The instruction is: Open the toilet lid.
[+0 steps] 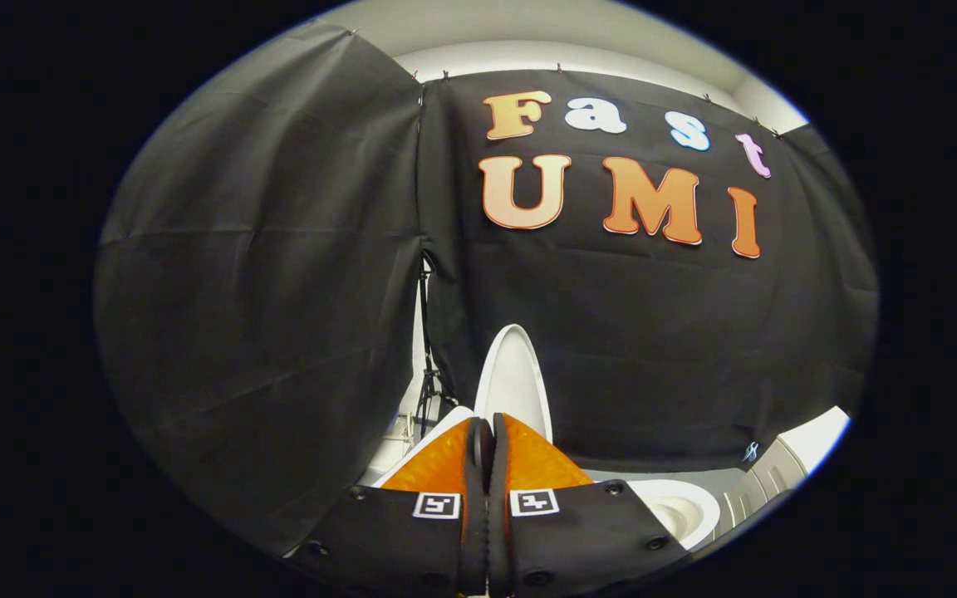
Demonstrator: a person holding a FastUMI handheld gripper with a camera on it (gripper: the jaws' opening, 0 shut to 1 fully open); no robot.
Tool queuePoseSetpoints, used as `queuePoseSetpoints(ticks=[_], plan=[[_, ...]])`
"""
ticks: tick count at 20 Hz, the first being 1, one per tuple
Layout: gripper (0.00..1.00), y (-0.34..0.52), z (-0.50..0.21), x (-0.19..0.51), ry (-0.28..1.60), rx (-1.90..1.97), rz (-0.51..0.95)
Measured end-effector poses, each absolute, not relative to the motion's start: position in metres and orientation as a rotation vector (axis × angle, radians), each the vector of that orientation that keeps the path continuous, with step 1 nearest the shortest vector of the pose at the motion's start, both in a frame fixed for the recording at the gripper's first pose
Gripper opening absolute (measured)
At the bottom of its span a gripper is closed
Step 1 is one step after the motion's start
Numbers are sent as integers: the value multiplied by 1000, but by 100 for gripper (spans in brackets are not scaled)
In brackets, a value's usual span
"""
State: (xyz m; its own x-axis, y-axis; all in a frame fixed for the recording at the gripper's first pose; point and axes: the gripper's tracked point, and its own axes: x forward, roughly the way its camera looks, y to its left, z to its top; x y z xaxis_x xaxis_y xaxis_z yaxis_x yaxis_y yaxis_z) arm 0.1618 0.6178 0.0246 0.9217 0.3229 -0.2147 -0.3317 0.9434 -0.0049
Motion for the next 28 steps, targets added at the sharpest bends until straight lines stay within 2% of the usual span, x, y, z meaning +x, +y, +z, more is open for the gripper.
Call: queuePoseSetpoints(ticks=[4, 6, 7, 9, 17, 21, 28], plan=[[13, 619, 21, 162, 231, -30, 324], [25, 628, 21, 158, 257, 54, 379], [36, 629, 21, 161, 269, 94, 394], [40, 623, 23, 165, 282, 129, 401], [78, 603, 61, 153, 158, 63, 453], [97, 556, 96, 159, 102, 83, 450], [97, 449, 125, 169, 51, 56, 382]])
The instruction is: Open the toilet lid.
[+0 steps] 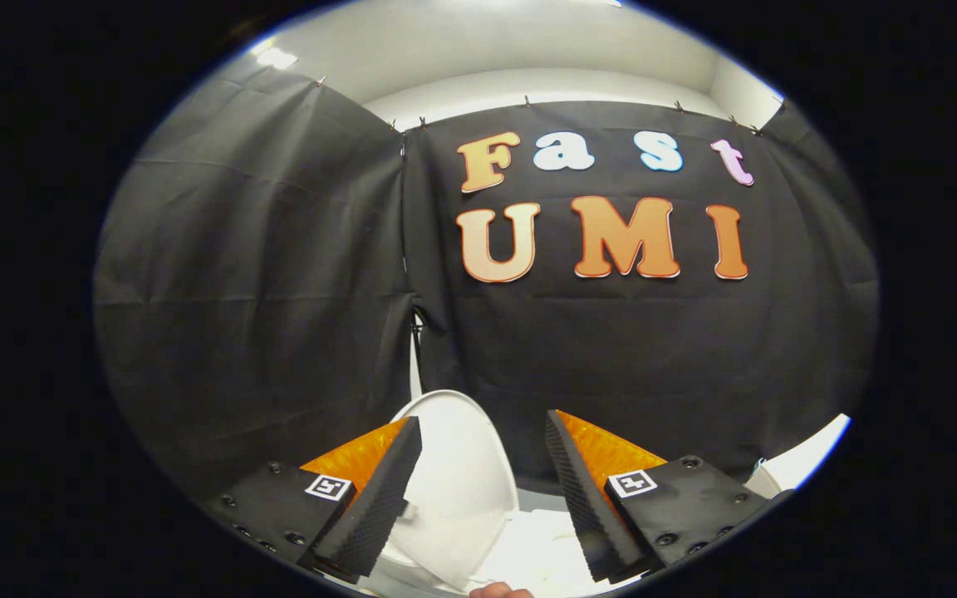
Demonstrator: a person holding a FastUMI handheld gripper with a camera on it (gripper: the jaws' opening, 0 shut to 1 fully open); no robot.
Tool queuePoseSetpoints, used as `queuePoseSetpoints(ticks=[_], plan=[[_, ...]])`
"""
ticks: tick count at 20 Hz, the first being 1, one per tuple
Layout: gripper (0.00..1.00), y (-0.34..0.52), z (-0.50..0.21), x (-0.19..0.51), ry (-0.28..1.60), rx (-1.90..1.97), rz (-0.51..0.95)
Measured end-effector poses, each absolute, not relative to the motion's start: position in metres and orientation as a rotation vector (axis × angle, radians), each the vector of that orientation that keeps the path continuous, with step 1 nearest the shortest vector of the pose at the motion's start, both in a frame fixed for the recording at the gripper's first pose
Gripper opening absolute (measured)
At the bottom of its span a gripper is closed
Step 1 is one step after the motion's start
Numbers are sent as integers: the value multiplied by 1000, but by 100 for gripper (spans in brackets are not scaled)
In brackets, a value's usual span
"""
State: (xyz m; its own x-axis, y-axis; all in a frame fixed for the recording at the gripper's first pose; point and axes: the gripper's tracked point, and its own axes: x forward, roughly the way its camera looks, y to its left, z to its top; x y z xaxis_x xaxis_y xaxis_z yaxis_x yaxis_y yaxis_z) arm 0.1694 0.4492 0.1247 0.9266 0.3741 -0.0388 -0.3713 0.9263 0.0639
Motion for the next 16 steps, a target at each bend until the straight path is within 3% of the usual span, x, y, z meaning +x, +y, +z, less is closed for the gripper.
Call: queuePoseSetpoints(ticks=[16], plan=[[97, 184, 82, 149, 86, 63, 171]])
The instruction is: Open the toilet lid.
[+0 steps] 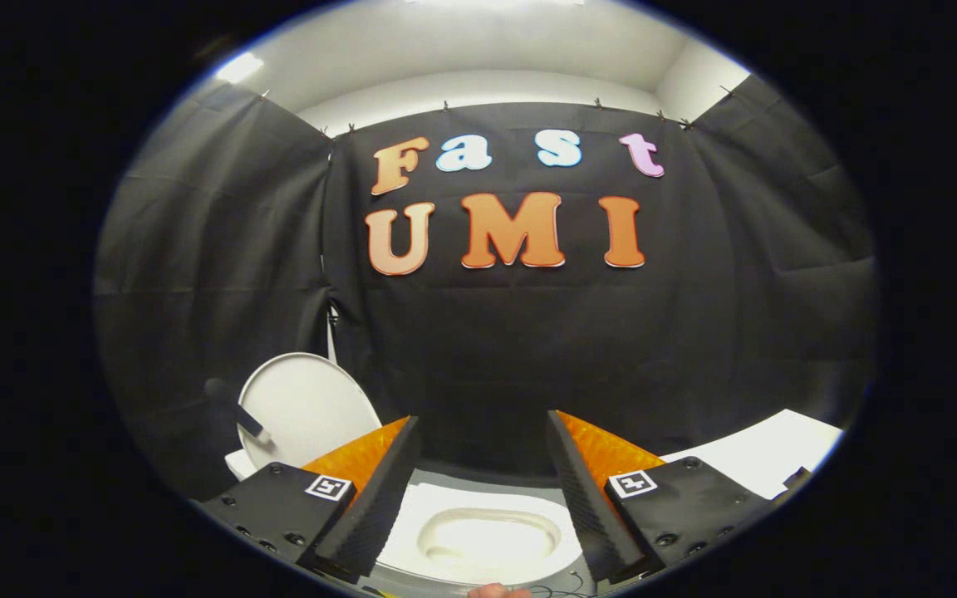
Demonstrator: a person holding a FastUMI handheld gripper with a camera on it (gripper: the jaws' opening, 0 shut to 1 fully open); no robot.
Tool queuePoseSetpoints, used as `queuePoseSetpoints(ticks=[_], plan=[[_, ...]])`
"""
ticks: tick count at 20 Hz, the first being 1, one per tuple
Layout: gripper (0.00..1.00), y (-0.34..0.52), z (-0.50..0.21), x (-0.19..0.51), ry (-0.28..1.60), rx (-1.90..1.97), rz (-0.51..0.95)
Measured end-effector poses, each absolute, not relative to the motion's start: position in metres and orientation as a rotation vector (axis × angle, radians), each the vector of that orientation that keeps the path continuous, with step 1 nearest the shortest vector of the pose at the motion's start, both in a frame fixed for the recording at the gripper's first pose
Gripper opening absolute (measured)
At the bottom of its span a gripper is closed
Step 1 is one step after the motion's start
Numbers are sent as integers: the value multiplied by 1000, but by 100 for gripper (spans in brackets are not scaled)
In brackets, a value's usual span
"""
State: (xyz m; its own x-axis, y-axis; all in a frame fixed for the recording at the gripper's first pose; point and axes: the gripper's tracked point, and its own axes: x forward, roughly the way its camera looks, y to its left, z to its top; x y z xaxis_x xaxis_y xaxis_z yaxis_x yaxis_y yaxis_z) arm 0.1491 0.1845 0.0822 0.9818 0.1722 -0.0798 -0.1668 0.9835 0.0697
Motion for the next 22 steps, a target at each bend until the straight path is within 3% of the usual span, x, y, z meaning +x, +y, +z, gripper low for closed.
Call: queuePoseSetpoints(ticks=[10, 22], plan=[[97, 66, 53, 114, 49, 15, 42], [97, 30, 17, 81, 33, -49, -3]])
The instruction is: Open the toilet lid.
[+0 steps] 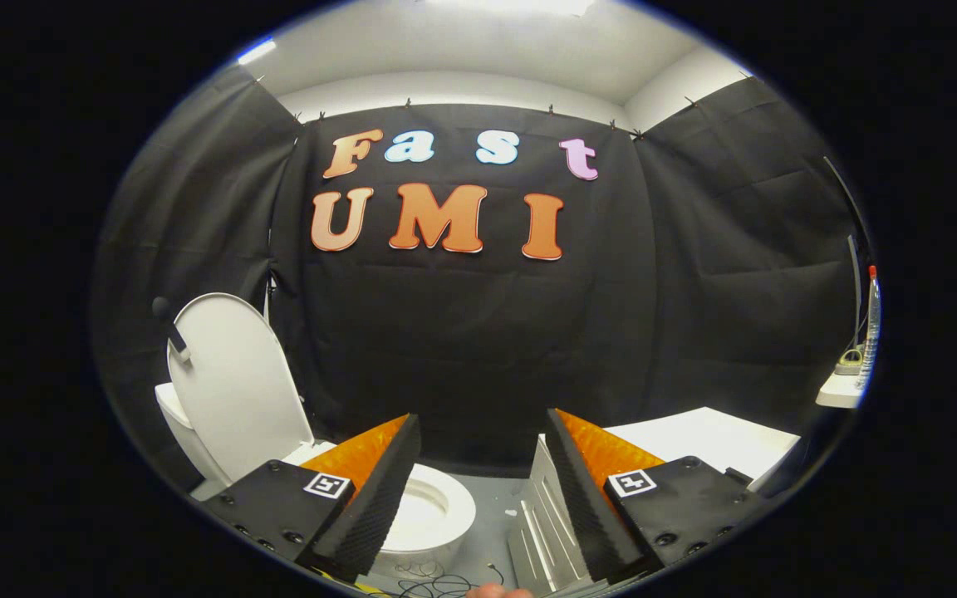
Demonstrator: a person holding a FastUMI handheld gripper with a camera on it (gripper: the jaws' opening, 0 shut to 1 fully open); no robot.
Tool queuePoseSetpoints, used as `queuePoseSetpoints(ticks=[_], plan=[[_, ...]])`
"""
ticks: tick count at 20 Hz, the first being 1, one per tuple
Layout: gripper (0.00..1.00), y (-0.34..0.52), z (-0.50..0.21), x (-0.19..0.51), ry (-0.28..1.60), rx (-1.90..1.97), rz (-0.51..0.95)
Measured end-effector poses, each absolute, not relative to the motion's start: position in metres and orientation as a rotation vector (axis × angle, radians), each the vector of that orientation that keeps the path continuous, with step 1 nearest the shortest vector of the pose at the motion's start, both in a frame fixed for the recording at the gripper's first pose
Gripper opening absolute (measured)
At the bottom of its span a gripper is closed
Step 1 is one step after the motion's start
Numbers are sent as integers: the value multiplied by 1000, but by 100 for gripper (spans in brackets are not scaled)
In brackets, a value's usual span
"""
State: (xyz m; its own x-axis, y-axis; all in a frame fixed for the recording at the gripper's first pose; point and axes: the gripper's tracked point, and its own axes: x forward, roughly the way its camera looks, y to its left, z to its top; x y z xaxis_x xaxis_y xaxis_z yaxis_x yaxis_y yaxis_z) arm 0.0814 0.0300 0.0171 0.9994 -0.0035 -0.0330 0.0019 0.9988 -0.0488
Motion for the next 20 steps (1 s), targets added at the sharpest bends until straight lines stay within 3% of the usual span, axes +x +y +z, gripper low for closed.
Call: queuePoseSetpoints(ticks=[20], plan=[[99, 3, -20, 75, 36, 0, -81]])
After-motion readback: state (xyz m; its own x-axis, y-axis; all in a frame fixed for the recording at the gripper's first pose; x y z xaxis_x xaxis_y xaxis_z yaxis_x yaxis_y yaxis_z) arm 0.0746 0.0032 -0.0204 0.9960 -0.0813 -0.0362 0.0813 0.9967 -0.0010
